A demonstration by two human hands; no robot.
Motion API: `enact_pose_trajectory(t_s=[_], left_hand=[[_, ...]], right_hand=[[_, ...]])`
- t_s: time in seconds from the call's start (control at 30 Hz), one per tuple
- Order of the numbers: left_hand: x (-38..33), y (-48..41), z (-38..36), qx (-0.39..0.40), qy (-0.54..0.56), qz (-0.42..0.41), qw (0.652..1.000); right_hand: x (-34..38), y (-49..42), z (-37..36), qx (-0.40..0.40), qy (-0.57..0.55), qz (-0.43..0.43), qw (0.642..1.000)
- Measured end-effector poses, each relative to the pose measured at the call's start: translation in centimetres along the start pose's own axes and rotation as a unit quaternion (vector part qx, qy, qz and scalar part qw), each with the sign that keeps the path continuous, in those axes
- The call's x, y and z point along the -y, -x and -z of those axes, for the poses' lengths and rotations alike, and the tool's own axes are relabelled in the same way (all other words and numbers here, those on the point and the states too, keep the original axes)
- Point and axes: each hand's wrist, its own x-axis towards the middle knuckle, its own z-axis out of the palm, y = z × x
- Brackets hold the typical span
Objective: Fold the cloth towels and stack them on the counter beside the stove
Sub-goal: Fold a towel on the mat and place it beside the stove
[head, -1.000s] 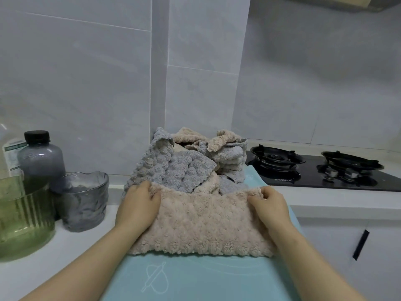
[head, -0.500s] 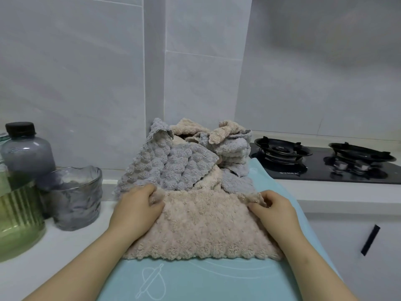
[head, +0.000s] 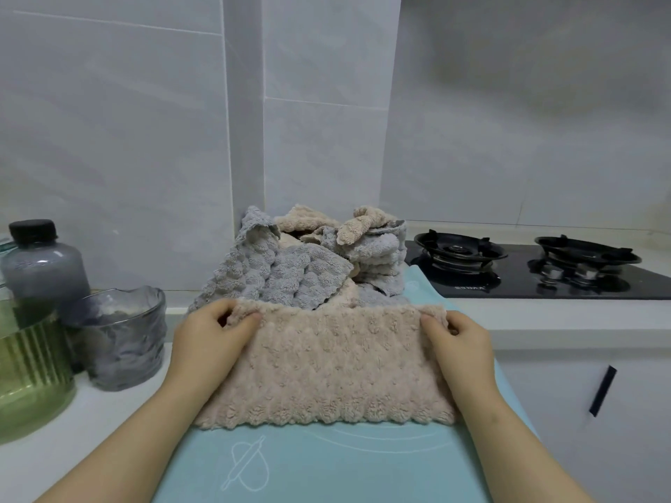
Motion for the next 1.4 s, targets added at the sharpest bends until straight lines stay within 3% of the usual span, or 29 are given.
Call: enact_pose_trajectory(t_s=[0.2, 0.37, 0.43, 0.57, 0.73, 0.83, 0.97, 1.03, 1.13, 1.2, 1.27, 1.4], left_hand=[[-2.4, -2.5, -1.8, -0.018, 0.091, 0.065, 0.994], [-1.9, -2.8, -4.7, 0.004, -0.031, 0.052, 0.998], [-0.9, -2.7, -4.8, 0.055, -0.061, 0.048, 0.996], [-0.6, -3.2, -2.9, 0.183, 0.018, 0.032, 0.982], [-0.1, -3.7, -1.9, 0.313, 0.081, 0.056, 0.945], [-0.2, -3.5, -2.2, 0.272, 0.078, 0.089, 0.955], [-1.3, -3.2, -2.1, 0.156, 0.103, 0.076, 0.979], [-1.2, -2.8, -2.3, 0.156, 0.056, 0.06, 0.984], [-0.7, -2.3, -2.5, 0.188, -0.136, 0.009, 0.973], [-1.1, -1.6, -2.6, 0.157, -0.234, -0.019, 0.959], [-1.8, -0.8, -3.0, 0.115, -0.299, -0.11, 0.941], [-3.2, 1.1, -5.3, 0.244, -0.333, -0.236, 0.88]], right_hand=[[1.8, -3.1, 1.0, -0.048, 0.037, 0.001, 0.998], [0.1, -4.2, 0.1, -0.03, 0.117, -0.052, 0.991], [-1.2, -3.8, -0.6, -0.02, 0.134, -0.057, 0.989], [-1.3, -4.0, -0.6, 0.045, 0.117, -0.043, 0.991], [-0.9, -3.2, 0.4, 0.107, 0.207, -0.074, 0.97], [-0.7, -2.8, 0.7, 0.11, 0.227, -0.084, 0.964], [0.1, -2.6, 1.0, 0.019, 0.106, -0.041, 0.993], [0.0, -2.5, 1.1, 0.018, 0.129, -0.032, 0.991], [-0.3, -1.9, 1.0, 0.079, 0.235, -0.054, 0.967], [-0.1, -1.7, 1.0, 0.099, 0.267, -0.075, 0.956], [0.5, -1.7, 1.1, 0.107, 0.266, -0.085, 0.954], [0.6, -1.5, 1.0, 0.114, 0.247, -0.083, 0.959]])
